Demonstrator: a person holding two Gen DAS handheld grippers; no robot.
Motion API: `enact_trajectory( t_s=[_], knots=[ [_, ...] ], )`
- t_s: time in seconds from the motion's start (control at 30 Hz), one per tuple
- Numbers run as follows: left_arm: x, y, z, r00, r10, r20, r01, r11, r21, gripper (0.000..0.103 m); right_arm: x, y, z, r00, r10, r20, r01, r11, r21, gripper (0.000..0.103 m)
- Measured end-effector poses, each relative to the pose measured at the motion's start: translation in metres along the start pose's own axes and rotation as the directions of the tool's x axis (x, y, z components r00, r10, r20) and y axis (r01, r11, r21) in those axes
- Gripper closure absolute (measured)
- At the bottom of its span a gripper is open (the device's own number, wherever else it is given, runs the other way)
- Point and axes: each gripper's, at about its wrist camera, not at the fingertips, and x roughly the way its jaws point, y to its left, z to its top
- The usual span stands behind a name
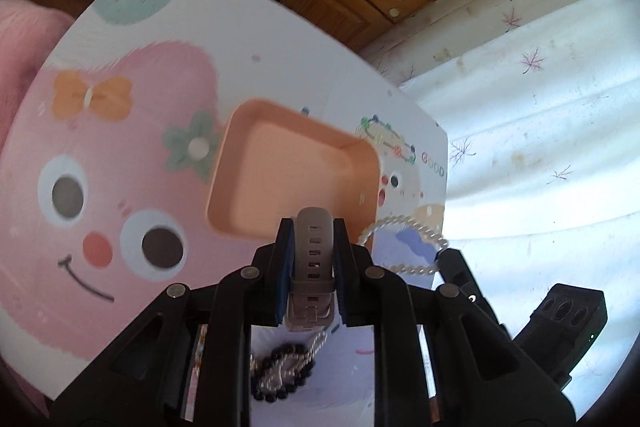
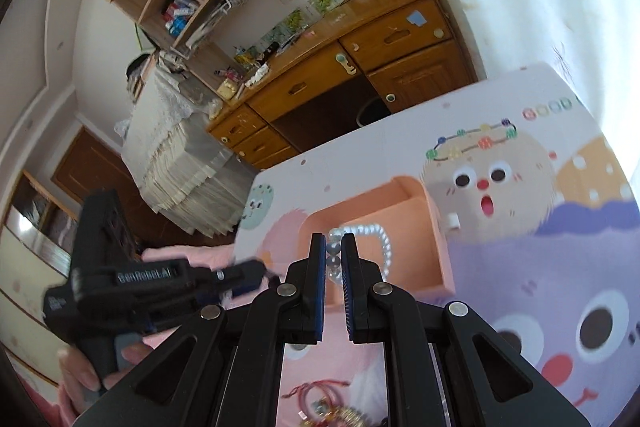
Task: Organize jewelry
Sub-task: 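Carry the watch band and pearl bracelet into the pink tray with both tools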
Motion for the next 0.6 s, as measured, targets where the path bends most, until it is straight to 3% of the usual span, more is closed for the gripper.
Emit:
enact_trajectory(
  t_s=[0.13,0.17,0.2,0.23,0.27,0.33,0.37,0.4,0.6],
  knots=[
    [0.009,-0.010,0.015,0.999,0.018,0.041,-0.021,0.998,0.065,0.087,0.014,0.004,0.004,1.000,-0.025,-0.017,0.024,0.999,-0.021,0.095],
    [0.013,-0.010,0.017,0.999,0.025,0.042,-0.029,0.997,0.077,0.088,0.020,0.004,0.004,0.999,-0.036,-0.037,0.035,0.999,-0.028,0.088],
    [0.018,-0.011,0.019,0.998,0.056,0.039,-0.060,0.993,0.097,0.087,0.025,0.004,0.004,0.997,-0.055,-0.058,0.053,0.998,-0.035,0.077],
    [0.021,-0.013,0.021,0.993,0.105,0.047,-0.110,0.987,0.119,0.087,0.028,0.004,0.003,0.995,-0.078,-0.070,0.075,0.996,-0.040,0.049],
    [0.025,-0.012,0.021,0.990,0.131,0.056,-0.138,0.981,0.135,0.084,0.031,0.003,0.000,0.994,-0.087,-0.070,0.085,0.996,-0.039,0.036],
    [0.024,-0.015,0.021,0.980,0.179,0.087,-0.193,0.964,0.184,0.058,0.027,0.000,-0.003,0.996,-0.077,-0.048,0.076,0.997,-0.027,0.035],
    [0.022,-0.015,0.020,0.977,0.191,0.099,-0.207,0.958,0.198,0.035,0.026,-0.004,-0.005,0.995,-0.085,-0.044,0.084,0.996,-0.017,0.035],
    [0.020,-0.015,0.020,0.974,0.197,0.115,-0.218,0.954,0.208,0.030,0.025,-0.007,-0.007,0.994,-0.098,-0.042,0.097,0.995,-0.009,0.035],
    [0.009,0.000,0.007,0.940,0.302,0.156,-0.335,0.904,0.267,0.030,0.003,-0.025,-0.028,0.982,-0.186,-0.028,0.187,0.982,0.016,0.035]
  ],
)
